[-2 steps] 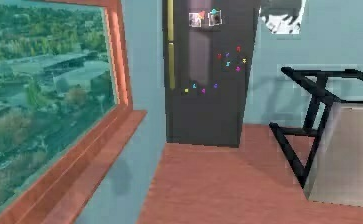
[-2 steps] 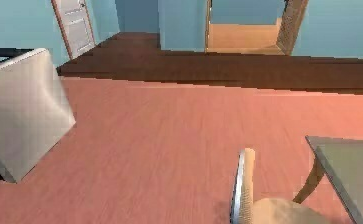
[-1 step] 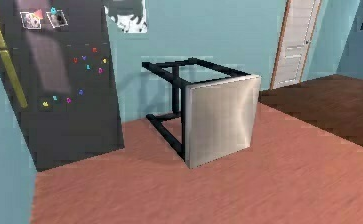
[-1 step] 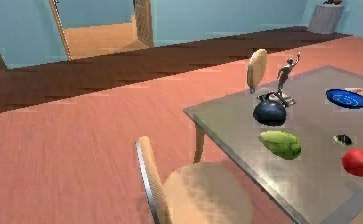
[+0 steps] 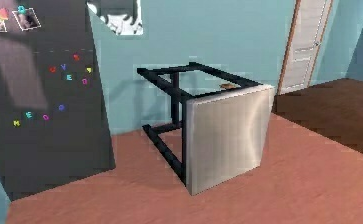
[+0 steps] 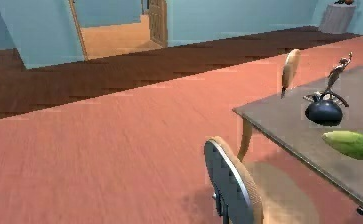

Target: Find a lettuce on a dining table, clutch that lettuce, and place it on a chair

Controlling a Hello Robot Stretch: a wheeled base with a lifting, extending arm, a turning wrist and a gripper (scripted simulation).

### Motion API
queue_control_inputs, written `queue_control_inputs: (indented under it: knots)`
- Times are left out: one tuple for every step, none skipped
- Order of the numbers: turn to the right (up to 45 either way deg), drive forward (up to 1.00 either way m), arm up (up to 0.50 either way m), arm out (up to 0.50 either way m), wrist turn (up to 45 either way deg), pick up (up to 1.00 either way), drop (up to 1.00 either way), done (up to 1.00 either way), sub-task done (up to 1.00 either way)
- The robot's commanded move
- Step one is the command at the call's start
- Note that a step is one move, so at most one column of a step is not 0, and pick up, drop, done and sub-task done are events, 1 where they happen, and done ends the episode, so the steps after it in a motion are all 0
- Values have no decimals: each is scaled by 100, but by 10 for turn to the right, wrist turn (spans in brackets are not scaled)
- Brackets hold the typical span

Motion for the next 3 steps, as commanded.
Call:
queue_control_inputs:
  knots:
    - [450,0,0,0,0,0,0,0,0]
    - [450,0,0,0,0,0,0,0,0]
    - [450,0,0,0,0,0,0,0,0]
